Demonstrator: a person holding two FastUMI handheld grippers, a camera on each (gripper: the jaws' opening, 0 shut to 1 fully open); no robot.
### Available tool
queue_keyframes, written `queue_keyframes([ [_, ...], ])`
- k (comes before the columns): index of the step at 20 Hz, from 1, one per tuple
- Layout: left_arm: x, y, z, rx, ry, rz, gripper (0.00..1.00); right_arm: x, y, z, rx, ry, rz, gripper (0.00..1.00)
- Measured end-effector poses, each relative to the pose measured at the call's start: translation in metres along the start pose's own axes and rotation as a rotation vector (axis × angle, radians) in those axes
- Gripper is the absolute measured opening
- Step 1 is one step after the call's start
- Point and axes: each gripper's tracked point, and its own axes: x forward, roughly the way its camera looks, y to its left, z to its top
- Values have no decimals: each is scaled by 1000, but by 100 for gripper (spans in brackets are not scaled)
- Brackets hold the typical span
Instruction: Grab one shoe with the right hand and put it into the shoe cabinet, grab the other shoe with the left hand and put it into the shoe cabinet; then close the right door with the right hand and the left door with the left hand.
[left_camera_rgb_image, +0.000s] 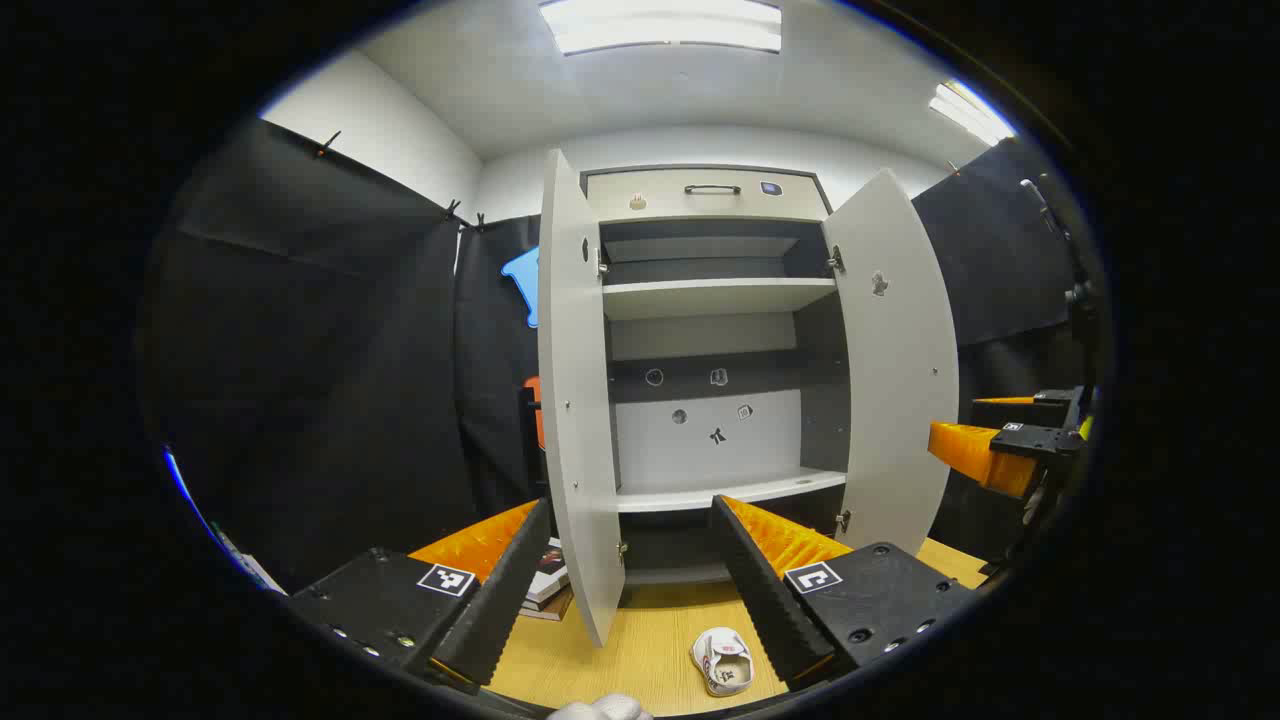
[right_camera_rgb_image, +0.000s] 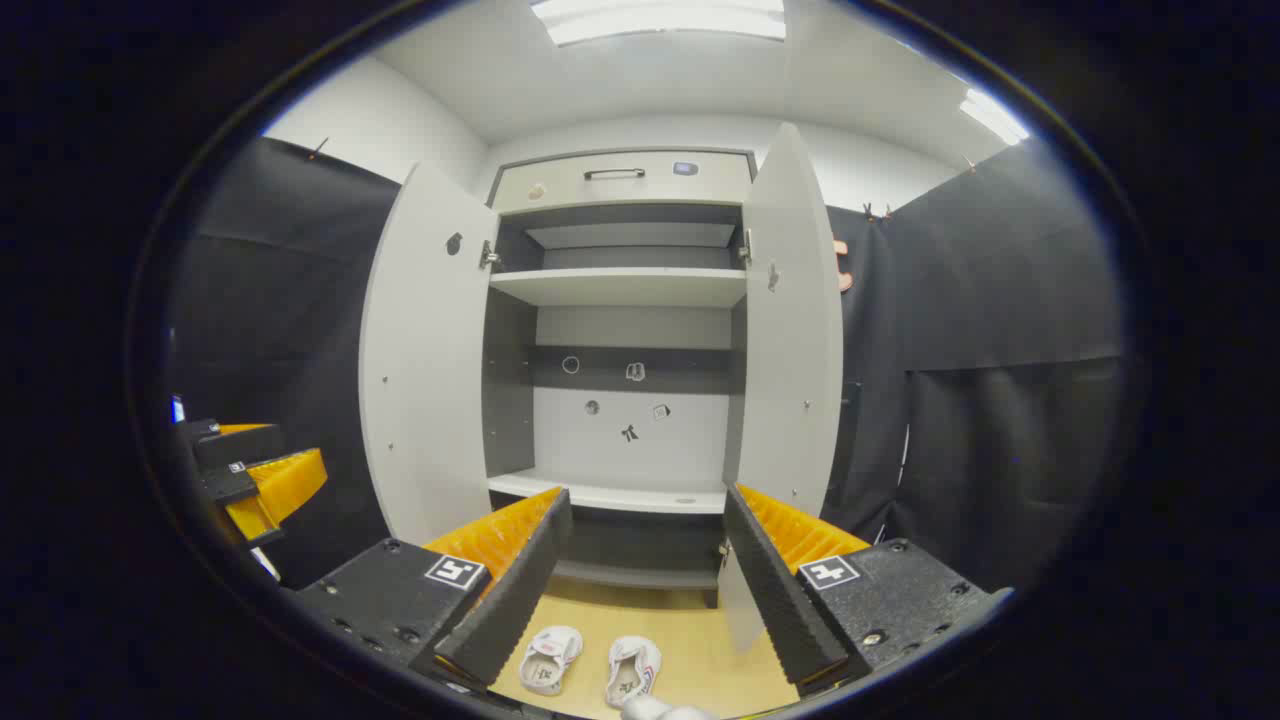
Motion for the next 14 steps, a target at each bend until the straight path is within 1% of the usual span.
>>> queue_keyframes([
  [9, 1, 3, -8, 11, 9, 4, 96, 1, 1, -4, -2, 11, 4, 99],
  [14, 3, 2, -10, 11, 10, 0, 96, 4, 2, -16, -12, 40, -1, 99],
])
